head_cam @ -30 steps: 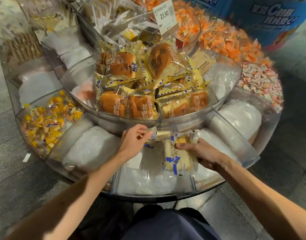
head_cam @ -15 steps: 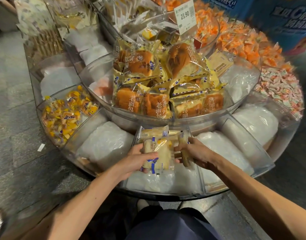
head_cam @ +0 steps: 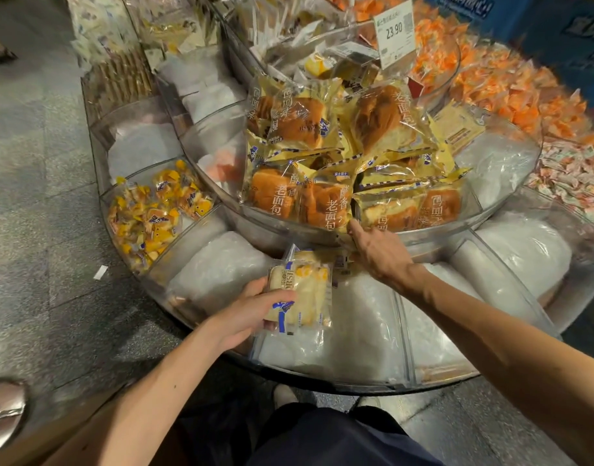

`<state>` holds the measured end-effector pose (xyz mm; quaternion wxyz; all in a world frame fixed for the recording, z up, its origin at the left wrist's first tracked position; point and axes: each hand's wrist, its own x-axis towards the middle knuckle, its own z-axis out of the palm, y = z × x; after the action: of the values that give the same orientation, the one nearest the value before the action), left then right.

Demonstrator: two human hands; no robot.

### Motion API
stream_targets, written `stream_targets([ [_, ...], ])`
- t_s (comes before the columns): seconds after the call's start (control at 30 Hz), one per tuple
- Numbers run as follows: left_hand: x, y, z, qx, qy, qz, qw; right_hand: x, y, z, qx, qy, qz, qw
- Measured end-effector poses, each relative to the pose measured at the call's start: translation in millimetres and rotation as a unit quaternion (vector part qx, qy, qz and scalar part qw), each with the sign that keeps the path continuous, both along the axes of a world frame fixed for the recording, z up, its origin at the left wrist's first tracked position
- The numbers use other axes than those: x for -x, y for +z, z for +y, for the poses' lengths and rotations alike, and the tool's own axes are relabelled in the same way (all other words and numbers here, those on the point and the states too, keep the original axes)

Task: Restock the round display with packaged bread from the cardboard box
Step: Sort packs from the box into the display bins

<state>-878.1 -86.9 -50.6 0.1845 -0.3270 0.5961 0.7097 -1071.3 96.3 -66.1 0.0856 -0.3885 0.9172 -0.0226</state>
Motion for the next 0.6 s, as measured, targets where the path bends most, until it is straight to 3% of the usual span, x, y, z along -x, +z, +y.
stream_targets([
  [0.1,-1,2,-4,-0.009,0.009,0.001,1.0,-1,-6,3,0.045,0.098,0.134,0.985],
  [0.17,0,2,-6,-0.005,0.009,0.003,1.0,-2,-15,9,0.02,0.132,0.173,0.976],
  [0.27,1,3,-7,-0.005,0.004,0.002,1.0,-11,-22,14,0.018,0.172,0.179,0.969],
  [0.43,1,9,-12,-0.01,0.011,-0.003,1.0,-16,-15,18,0.131,0.181,0.202,0.954],
  [0.6,5,14,-15,-0.014,0.027,0.001,1.0,3,-35,34,0.072,0.176,0.166,0.967],
])
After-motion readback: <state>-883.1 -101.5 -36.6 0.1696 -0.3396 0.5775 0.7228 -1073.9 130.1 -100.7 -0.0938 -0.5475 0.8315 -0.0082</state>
